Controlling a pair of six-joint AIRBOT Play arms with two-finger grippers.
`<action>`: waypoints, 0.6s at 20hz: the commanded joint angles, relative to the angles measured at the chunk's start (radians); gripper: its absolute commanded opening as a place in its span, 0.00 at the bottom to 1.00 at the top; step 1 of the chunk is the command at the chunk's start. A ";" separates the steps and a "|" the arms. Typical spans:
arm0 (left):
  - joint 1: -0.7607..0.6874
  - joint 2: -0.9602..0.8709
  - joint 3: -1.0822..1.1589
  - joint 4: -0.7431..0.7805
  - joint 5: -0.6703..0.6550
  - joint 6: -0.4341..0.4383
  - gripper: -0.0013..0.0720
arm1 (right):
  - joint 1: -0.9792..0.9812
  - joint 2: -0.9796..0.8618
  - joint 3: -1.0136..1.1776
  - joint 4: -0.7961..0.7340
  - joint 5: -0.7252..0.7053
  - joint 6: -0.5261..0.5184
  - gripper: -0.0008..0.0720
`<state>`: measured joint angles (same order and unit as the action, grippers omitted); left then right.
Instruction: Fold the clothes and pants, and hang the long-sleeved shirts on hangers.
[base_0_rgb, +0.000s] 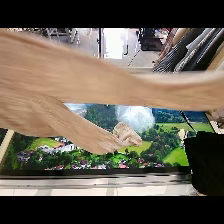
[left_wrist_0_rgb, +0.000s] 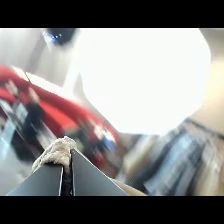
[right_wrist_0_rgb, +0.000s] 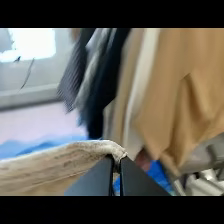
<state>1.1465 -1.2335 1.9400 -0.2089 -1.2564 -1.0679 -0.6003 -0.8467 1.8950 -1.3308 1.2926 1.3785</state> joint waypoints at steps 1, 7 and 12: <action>0.274 0.075 0.005 -0.024 0.095 -0.003 0.04 | -0.108 -0.005 0.086 -0.006 -0.006 -0.035 0.03; 0.122 0.000 -0.035 0.422 -0.039 -0.052 0.03 | 0.008 -0.109 -0.086 0.302 0.183 -0.032 0.03; -0.270 -0.189 -0.293 0.700 0.095 0.010 0.03 | 0.289 -0.222 -0.574 0.179 -0.171 0.035 0.03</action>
<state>1.0603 -1.3235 1.7702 0.3092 -1.2545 -1.0992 -0.4400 -1.0004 1.5482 -1.1156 1.3308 1.3643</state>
